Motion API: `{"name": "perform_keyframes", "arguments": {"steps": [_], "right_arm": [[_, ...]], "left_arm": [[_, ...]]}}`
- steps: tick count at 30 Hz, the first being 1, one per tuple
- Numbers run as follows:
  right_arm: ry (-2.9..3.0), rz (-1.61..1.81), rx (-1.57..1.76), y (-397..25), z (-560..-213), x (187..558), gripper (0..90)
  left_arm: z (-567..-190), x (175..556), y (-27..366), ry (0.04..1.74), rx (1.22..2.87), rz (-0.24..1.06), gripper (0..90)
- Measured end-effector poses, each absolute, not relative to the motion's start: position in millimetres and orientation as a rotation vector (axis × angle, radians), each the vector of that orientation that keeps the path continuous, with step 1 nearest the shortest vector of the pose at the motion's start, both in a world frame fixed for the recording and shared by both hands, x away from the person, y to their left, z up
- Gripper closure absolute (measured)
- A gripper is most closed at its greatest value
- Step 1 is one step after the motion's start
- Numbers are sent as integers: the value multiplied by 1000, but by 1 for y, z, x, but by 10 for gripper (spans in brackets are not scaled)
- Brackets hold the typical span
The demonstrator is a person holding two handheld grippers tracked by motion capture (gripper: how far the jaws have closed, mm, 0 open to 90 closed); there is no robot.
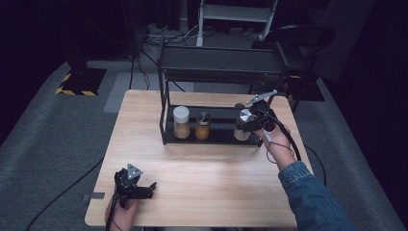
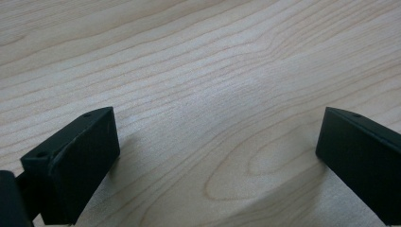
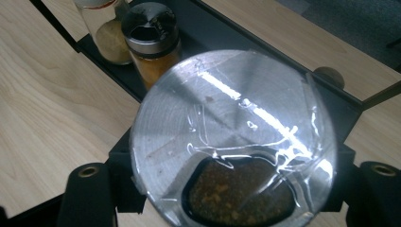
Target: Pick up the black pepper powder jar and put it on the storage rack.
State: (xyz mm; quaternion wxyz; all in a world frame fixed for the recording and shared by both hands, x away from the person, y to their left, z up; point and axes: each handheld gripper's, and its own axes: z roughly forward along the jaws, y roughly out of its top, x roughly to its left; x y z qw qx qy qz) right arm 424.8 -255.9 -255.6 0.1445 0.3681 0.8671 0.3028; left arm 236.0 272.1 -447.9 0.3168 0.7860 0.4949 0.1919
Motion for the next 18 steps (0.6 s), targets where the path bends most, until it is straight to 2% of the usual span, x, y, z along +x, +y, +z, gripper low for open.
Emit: {"name": "perform_keyframes", "arguments": {"steps": [18], "right_arm": [[2512,830,1083,-229,-283,465,313]], "left_arm": [[-448,236,272,1302,2071,504,2]]}}
